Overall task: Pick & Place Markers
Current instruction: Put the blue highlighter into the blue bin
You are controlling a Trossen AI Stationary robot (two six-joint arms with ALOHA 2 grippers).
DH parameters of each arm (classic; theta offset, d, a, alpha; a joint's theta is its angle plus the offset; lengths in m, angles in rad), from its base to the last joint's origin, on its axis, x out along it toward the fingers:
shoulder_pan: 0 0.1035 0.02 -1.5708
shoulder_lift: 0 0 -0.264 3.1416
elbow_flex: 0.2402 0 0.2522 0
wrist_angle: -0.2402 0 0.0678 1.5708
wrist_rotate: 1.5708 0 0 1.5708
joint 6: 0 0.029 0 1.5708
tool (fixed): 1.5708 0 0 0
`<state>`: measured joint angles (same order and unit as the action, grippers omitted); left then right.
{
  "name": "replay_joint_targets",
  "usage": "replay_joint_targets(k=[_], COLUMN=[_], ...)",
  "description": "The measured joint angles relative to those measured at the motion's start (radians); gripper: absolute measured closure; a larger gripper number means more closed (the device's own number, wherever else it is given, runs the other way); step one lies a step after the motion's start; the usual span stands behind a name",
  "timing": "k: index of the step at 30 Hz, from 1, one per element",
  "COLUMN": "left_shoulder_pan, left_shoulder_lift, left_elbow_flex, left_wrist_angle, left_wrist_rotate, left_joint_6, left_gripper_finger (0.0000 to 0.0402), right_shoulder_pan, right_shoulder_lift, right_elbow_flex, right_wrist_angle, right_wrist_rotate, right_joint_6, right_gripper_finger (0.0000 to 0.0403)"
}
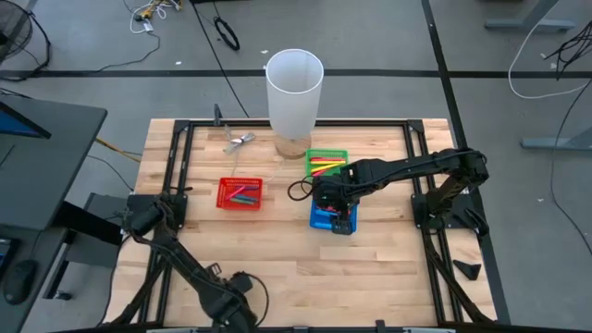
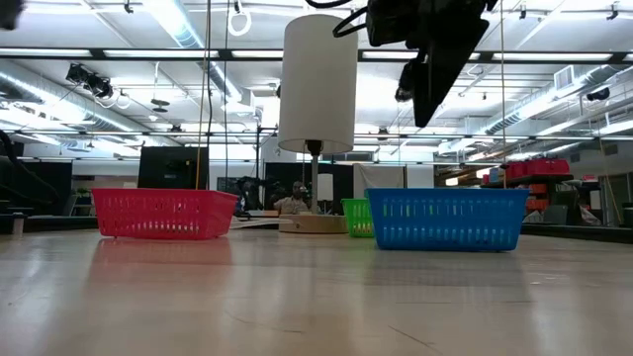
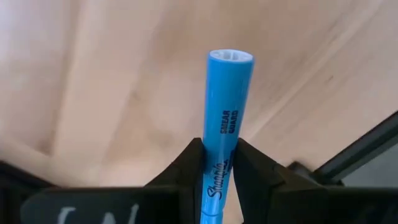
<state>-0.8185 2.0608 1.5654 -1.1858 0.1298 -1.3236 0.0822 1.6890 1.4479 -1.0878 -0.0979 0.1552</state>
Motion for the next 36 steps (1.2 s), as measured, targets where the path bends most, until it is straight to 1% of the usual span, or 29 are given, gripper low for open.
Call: replay_joint_targets(k=[2, 7, 13, 19, 22, 29, 36], left_shoulder_pan=[0.022, 0.09, 0.174, 0.246, 0.277, 0.332, 0.372], left_shoulder_lift=[-0.025, -0.095, -0.194, -0.298, -0.347, -0.449, -0.525], left_elbow_flex=[0.0, 0.0, 0.001, 0.001, 0.001, 0.002, 0.002], left_wrist_angle=[-0.035, -0.071, -0.09, -0.09, -0.086, -0.036, 0.053], left_wrist_rotate=[-0.008, -0.058, -0.116, -0.227, -0.286, -0.427, -0.518], left_joint_6=[0.03, 0.101, 0.139, 0.159, 0.166, 0.21, 0.323], left_gripper_finger=[0.0332, 0.0332, 0.0332, 0.0332, 0.0332, 0.0331, 0.0331], right_shoulder_pan=[0.0, 0.0, 0.0, 0.0, 0.0, 0.0, 0.0], right_shoulder_lift=[0.0, 0.0, 0.0, 0.0, 0.0, 0.0, 0.0], right_elbow_flex=[0.0, 0.0, 0.0, 0.0, 0.0, 0.0, 0.0], right_wrist_angle=[-0.001, -0.006, -0.007, -0.001, 0.02, 0.177, 0.391], right_wrist_rotate=[-0.006, -0.076, -0.077, -0.077, -0.076, -0.076, -0.076], right_joint_6=[-0.006, -0.006, 0.002, 0.078, 0.142, 0.314, 0.463], right_gripper_finger=[0.0128, 0.0128, 0.0128, 0.0128, 0.0128, 0.0128, 0.0128])
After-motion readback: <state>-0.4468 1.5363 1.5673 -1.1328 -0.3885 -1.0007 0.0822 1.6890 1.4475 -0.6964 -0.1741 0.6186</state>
